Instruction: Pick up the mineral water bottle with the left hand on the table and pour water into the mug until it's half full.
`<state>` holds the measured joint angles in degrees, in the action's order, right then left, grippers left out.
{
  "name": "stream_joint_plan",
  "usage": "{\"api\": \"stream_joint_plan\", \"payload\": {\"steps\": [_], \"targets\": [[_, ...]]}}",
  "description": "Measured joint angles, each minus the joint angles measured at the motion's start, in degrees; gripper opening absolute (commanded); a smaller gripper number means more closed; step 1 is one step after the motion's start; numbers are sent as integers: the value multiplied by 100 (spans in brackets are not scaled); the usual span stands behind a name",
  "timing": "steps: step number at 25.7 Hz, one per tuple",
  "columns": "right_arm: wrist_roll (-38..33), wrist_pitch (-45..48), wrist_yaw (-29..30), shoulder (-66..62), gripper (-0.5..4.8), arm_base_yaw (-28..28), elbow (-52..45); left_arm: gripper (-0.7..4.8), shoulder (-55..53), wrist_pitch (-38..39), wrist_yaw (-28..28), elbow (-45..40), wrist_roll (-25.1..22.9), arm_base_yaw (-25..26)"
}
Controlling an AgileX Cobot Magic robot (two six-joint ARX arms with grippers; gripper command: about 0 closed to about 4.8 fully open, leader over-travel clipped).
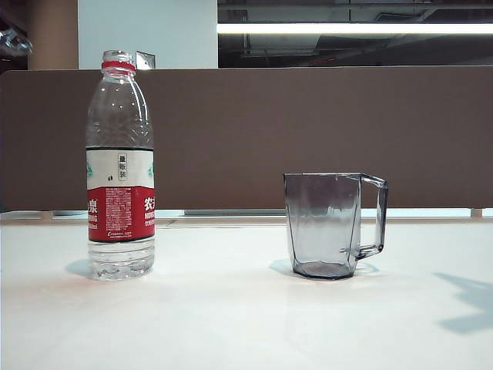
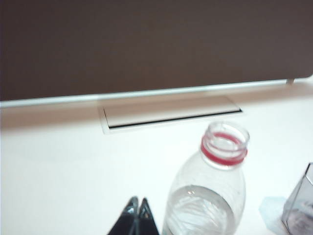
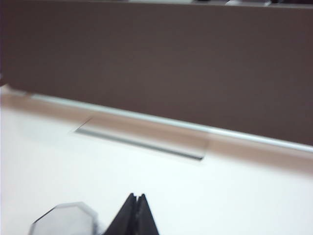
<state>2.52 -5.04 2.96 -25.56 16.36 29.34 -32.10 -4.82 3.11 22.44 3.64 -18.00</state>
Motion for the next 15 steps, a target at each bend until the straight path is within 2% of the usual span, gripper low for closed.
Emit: {"api": "stream_joint_plan", "payload": {"steps": [4, 5, 7, 8, 10, 15], "targets": [[0, -483, -304, -22, -5, 645, 2, -3, -232, -52, -26, 20, 7, -79], [-2, -601, -341, -15, -5, 765, 2, 15, -240, -55, -2, 20, 7, -70], [0, -935, -337, -17, -5, 1056, 2, 133, -245, -57, 87, 20, 9, -70], [0, -1080, -323, -17, -5, 1154, 2, 214, -245, -57, 131, 20, 11, -72], [0, -1397, -321, -17, -5, 1307, 2, 479, -245, -48, 236, 20, 9, -72], [-2, -1888, -334, -15, -5, 1639, 0, 479, -245, 289, 374, 2, -11, -72]]}}
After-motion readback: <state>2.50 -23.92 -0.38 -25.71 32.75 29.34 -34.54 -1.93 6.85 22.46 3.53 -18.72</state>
